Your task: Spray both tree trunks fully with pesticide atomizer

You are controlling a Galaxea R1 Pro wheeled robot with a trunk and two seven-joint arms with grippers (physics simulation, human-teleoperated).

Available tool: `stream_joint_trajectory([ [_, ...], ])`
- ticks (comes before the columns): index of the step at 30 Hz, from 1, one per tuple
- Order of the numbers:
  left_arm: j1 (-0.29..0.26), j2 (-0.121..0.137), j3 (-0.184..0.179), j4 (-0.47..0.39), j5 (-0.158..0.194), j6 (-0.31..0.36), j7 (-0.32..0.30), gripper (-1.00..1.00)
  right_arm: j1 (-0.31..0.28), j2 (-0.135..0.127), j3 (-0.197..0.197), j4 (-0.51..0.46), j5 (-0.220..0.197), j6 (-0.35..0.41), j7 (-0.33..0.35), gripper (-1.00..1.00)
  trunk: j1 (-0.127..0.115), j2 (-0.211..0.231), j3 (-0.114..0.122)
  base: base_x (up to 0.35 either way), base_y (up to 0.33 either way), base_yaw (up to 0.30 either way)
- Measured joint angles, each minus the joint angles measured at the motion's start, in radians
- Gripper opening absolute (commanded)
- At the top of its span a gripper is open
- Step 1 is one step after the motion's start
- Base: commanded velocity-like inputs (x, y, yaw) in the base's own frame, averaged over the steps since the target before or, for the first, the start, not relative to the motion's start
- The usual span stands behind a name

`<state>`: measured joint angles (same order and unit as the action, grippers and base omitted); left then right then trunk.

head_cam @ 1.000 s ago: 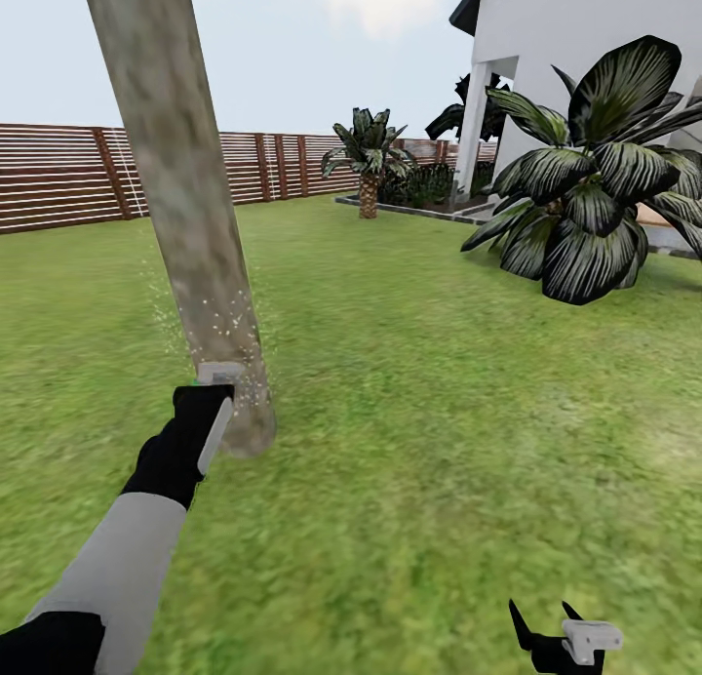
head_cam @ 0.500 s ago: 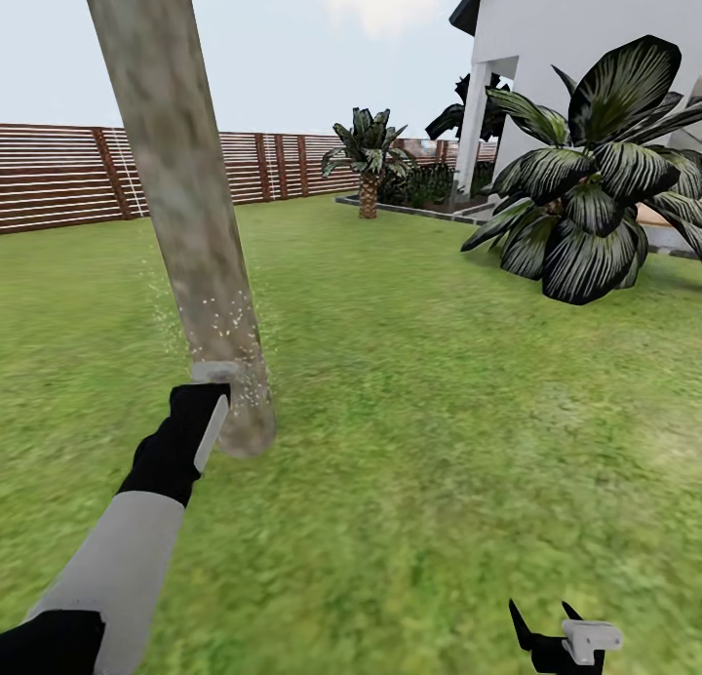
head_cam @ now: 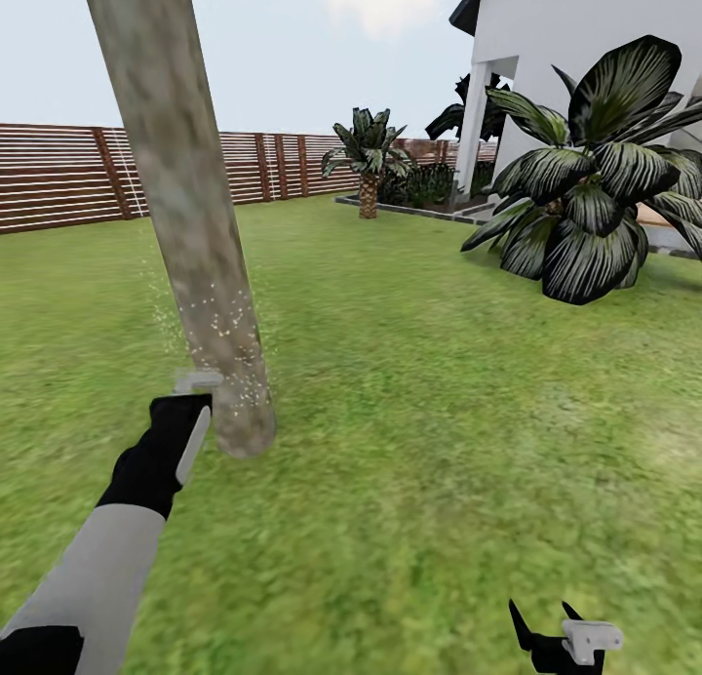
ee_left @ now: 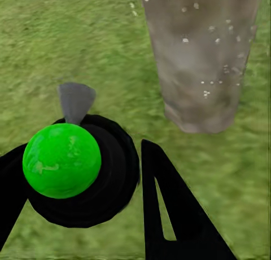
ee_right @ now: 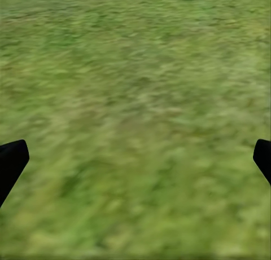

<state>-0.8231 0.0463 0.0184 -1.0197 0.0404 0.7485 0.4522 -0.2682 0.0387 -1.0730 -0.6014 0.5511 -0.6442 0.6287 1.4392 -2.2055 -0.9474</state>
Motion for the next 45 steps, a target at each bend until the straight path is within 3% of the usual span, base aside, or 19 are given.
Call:
stream_joint_trajectory([
  [6, 0.106, -0.004, -0.002, 0.013, 0.003, -0.029, -0.026, -1.0, 0.0, 0.0, 0.001, 0.004, 0.0, 0.0, 0.0, 1.0, 0.001, 0.0, 0.0, -0.193, 0.048, 0.0],
  [14, 0.122, 0.003, -0.095, 0.098, 0.006, -0.078, -0.074, -1.0, 0.0, 0.0, 0.003, 0.01, 0.0, 0.0, 0.0, 1.0, 0.0, 0.0, 0.0, -0.219, 0.206, 0.0],
  [16, 0.151, 0.009, -0.098, 0.115, 0.008, -0.129, -0.177, -1.0, 0.0, 0.0, 0.003, 0.01, 0.0, 0.0, 0.0, 1.0, 0.0, 0.0, 0.0, -0.028, 0.188, 0.0],
  [17, 0.172, 0.013, -0.102, 0.127, 0.005, -0.167, -0.262, -1.0, 0.0, -0.001, 0.003, 0.008, 0.0, 0.0, 0.001, 1.0, 0.0, 0.0, 0.0, -0.01, 0.137, 0.0],
  [20, 0.23, 0.045, -0.11, 0.152, -0.054, -0.276, -0.495, -1.0, 0.0, -0.006, 0.021, 0.004, 0.0, 0.001, 0.003, 1.0, 0.0, 0.0, 0.0, -0.003, 0.057, 0.0],
  [22, 0.254, 0.087, -0.112, 0.168, -0.113, -0.351, -0.688, -1.0, 0.0, -0.01, 0.12, 0.002, 0.001, 0.003, 0.003, 1.0, 0.0, 0.0, 0.0, 0.0, 0.01, 0.0],
  [24, 0.266, 0.124, -0.112, 0.205, -0.16, -0.436, -0.898, -1.0, 0.0, -0.013, 0.26, -0.011, 0.0, 0.016, 0.003, 1.0, 0.0, 0.0, 0.0, 0.0, 0.003, 0.0],
  [26, 0.269, 0.158, -0.111, 0.249, -0.209, -0.531, -1.077, -1.0, -0.001, -0.015, 0.406, -0.064, -0.002, 0.089, 0.004, 1.0, 0.0, 0.0, 0.0, 0.0, 0.0, 0.0],
  [27, 0.268, 0.174, -0.11, 0.291, -0.262, -0.597, -1.205, -1.0, -0.001, -0.015, 0.548, -0.13, -0.004, 0.207, 0.005, 1.0, 0.0, 0.0, 0.0, 0.0, 0.0, 0.0],
  [28, 0.263, 0.18, -0.109, 0.318, -0.306, -0.625, -1.273, -1.0, -0.006, -0.016, 0.635, -0.162, -0.005, 0.288, 0.005, 1.0, 0.0, 0.0, 0.0, 0.0, 0.0, 0.0],
  [29, 0.257, 0.186, -0.108, 0.353, -0.43, -0.649, -1.365, -1.0, -0.042, -0.015, 0.751, -0.196, -0.007, 0.402, 0.006, 1.0, 0.0, 0.0, 0.0, 0.0, 0.0, 0.0],
  [31, 0.254, 0.187, -0.106, 0.368, -0.539, -0.655, -1.4, -1.0, -0.096, -0.015, 0.849, -0.206, -0.009, 0.443, 0.008, 1.0, 0.0, 0.0, 0.0, 0.0, 0.0, 0.0],
  [32, 0.253, 0.187, -0.106, 0.372, -0.611, -0.657, -1.42, -1.0, -0.136, -0.012, 0.902, -0.209, -0.012, 0.453, 0.028, 1.0, 0.0, 0.0, 0.0, 0.0, 0.0, 0.0],
  [37, 0.255, 0.186, -0.106, 0.373, -0.699, -0.653, -1.531, -1.0, -0.201, -0.006, 0.929, -0.208, -0.011, 0.458, 0.164, 1.0, 0.0, 0.0, 0.0, 0.0, 0.0, 0.0],
  [41, 0.254, 0.181, -0.106, 0.373, -0.719, -0.647, -1.542, -1.0, -0.208, -0.003, 0.939, -0.211, -0.008, 0.459, 0.265, 1.0, 0.0, 0.0, 0.0, 0.0, 0.0, 0.0],
  [43, 0.253, 0.177, -0.107, 0.372, -0.723, -0.644, -1.561, -1.0, -0.226, -0.001, 1.087, -0.212, -0.009, 0.464, 0.325, 1.0, 0.0, 0.0, 0.0, 0.0, 0.0, 0.0],
  [44, 0.253, 0.176, -0.107, 0.371, -0.726, -0.644, -1.579, -1.0, -0.235, 0.0, 1.139, -0.213, -0.01, 0.473, 0.33, -1.0, 0.0, 0.0, 0.0, 0.0, 0.0, 0.0],
  [45, 0.253, 0.174, -0.107, 0.371, -0.744, -0.643, -1.597, -1.0, -0.244, 0.001, 1.176, -0.213, -0.011, 0.485, 0.334, -1.0, 0.0, 0.0, 0.0, 0.0, 0.0, 0.0],
])
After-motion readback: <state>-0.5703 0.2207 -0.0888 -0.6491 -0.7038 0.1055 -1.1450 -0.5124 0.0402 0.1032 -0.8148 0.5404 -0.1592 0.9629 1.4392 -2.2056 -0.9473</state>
